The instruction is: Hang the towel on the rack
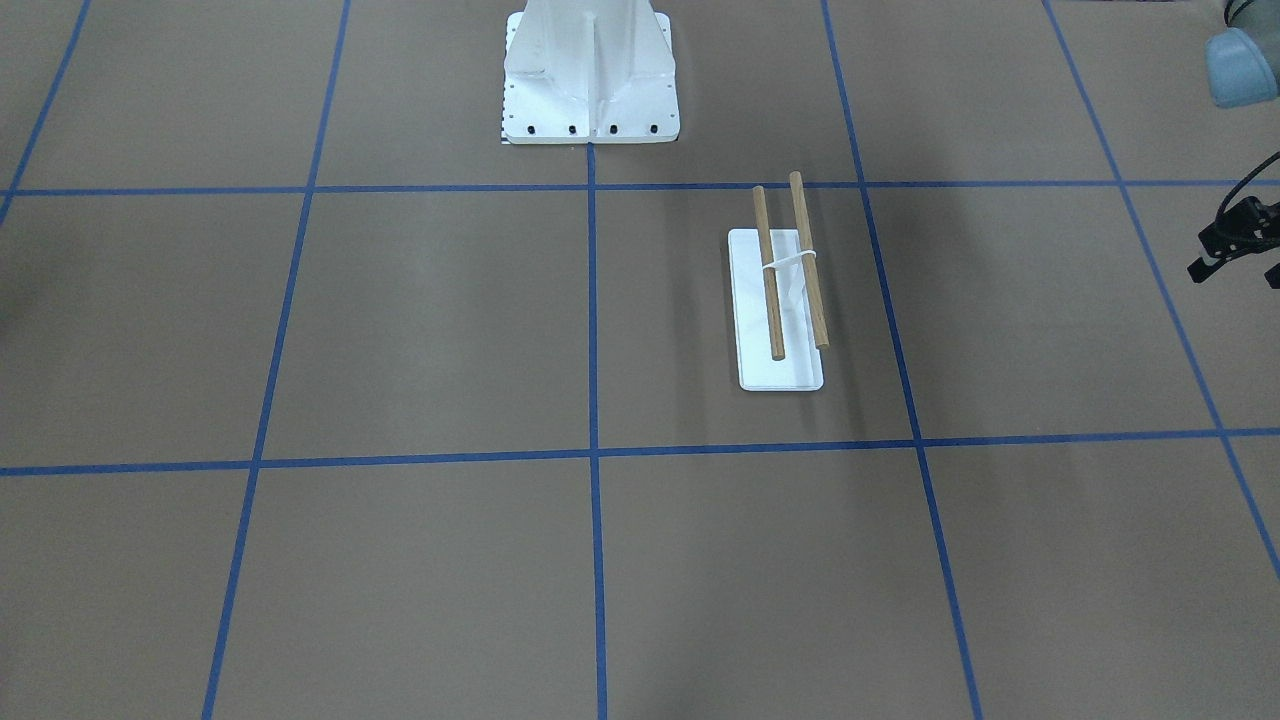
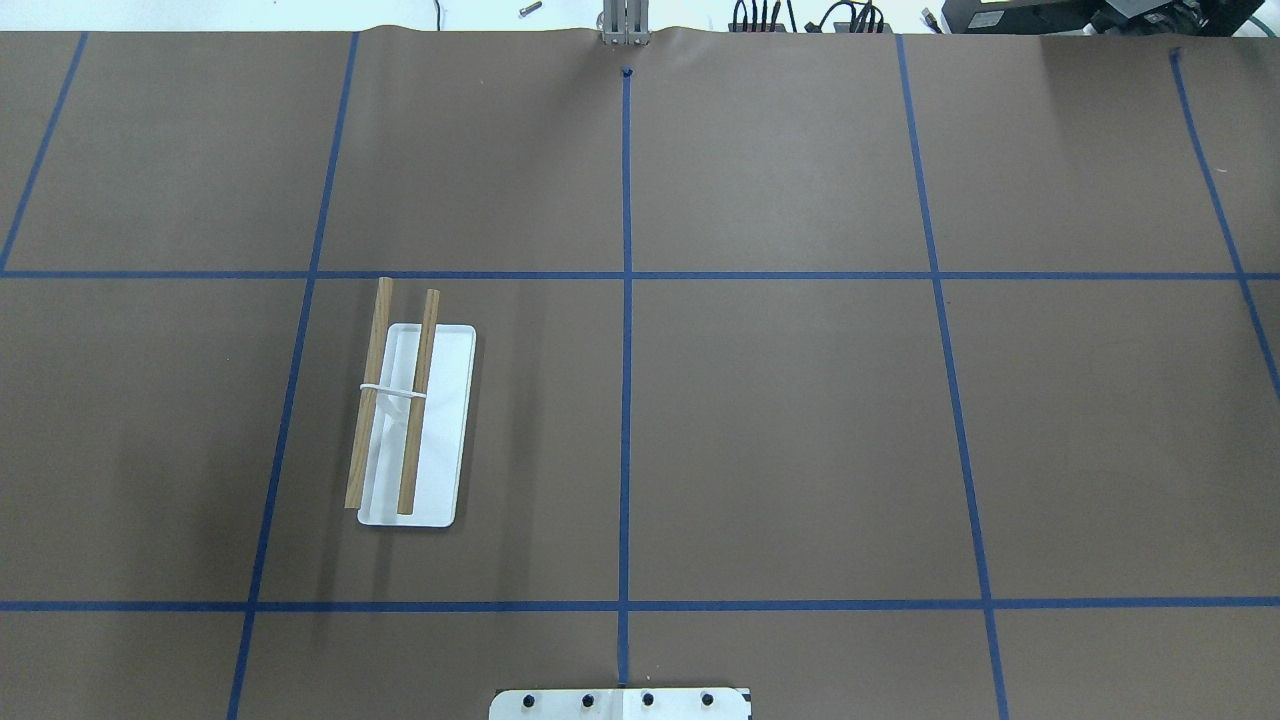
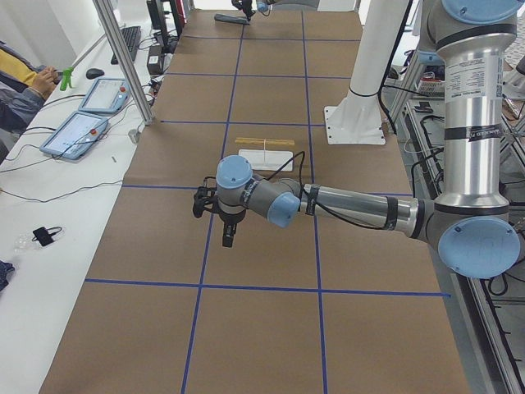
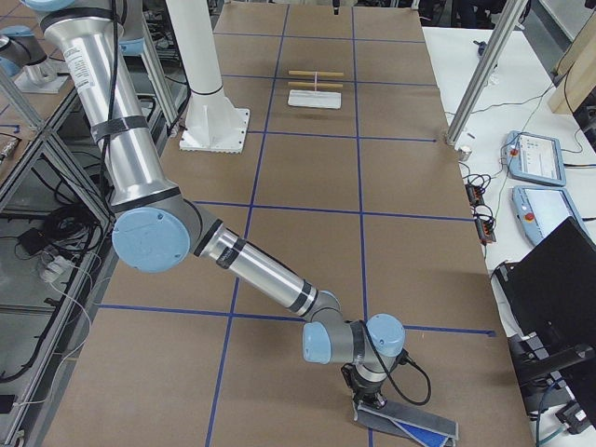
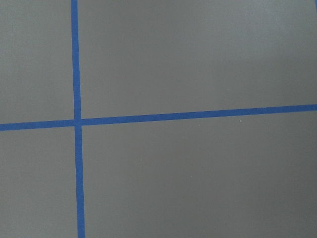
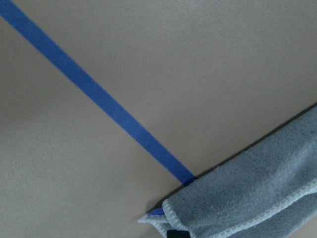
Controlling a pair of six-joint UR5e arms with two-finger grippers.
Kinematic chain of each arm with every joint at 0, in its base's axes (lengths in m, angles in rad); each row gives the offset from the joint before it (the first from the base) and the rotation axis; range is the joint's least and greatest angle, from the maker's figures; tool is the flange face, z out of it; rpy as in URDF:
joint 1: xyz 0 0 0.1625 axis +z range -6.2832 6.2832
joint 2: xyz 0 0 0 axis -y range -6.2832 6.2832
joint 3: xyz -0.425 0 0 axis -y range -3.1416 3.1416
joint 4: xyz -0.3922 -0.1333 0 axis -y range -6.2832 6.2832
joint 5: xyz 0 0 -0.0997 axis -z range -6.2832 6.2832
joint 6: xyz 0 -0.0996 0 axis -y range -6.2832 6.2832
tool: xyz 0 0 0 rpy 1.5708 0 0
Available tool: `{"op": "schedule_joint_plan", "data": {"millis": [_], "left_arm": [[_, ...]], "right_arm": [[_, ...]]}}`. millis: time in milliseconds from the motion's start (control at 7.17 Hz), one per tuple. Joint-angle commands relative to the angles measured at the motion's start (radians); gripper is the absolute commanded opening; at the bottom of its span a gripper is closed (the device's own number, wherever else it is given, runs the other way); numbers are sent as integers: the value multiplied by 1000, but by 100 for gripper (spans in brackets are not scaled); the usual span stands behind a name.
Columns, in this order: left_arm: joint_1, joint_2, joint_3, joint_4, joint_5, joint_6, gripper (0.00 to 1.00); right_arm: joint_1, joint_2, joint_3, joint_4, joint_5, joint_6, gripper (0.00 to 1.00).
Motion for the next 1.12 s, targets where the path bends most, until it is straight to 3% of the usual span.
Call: {"op": "schedule_joint_plan", "data": {"millis": [0, 418, 558, 697, 837, 976], "left_arm": [[0, 1, -3, 0, -1, -2, 99], [0, -1, -4, 0, -1, -3, 99], [0, 1, -4, 0, 0, -3, 99], [0, 1, -4, 0, 0, -3, 99], [0, 1, -6, 0, 0, -5, 99], [0, 1, -6, 0, -1, -5, 99]], "right_arm": [[0, 24, 1, -8, 9, 38, 0], [26, 48, 5, -71, 144, 52, 0], [29, 44, 5, -64, 150, 55, 0], [30, 41, 5, -57, 140, 49, 33], [28, 38, 5, -57, 124, 49, 53], [28, 36, 5, -56, 94, 44, 99]]}}
